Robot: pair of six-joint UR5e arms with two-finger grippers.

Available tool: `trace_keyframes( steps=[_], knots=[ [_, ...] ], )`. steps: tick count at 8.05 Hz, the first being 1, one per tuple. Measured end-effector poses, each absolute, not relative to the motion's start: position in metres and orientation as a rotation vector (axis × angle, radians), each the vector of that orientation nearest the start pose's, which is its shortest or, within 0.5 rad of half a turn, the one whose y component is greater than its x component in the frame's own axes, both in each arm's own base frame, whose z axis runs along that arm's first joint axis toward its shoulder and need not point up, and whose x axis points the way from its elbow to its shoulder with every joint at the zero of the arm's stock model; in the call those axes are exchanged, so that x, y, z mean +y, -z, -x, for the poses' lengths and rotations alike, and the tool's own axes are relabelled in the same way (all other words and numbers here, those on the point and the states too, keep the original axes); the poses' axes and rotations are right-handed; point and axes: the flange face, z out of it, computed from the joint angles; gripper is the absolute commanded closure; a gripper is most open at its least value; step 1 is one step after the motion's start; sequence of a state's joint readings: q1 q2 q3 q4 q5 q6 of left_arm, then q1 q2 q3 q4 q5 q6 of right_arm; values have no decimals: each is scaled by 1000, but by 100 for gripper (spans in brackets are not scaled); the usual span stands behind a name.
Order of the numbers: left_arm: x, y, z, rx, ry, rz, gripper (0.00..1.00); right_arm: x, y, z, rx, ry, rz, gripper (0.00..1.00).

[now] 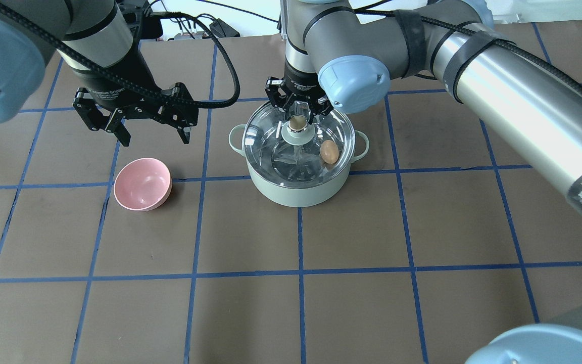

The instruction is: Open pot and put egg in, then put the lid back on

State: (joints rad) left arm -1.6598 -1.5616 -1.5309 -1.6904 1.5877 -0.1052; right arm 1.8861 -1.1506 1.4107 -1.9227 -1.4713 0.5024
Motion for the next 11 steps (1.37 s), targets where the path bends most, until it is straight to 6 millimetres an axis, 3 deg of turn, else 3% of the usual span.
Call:
trace_keyframes(
  steps=[3,4,5,7,9,11],
  knots=[
    [-467,-500,174,3116,-107,23,0,-588,-371,-336,2986,92,-286,36],
    [-466,-500,174,3116,-107,22,0,-590,-383,-328,2979,114,-291,35],
    [-466,-500,174,3116,-107,22,0,-589,-402,-311,2979,133,-274,24],
    [-467,-500,174,3116,-107,22,0,-577,-448,-260,3005,118,-212,0],
    [-467,-500,174,3116,-107,24,0,-548,-497,-202,3057,89,-157,0],
    [-467,-500,174,3116,-107,24,0,-523,-524,-164,3122,73,-77,0]
  ],
)
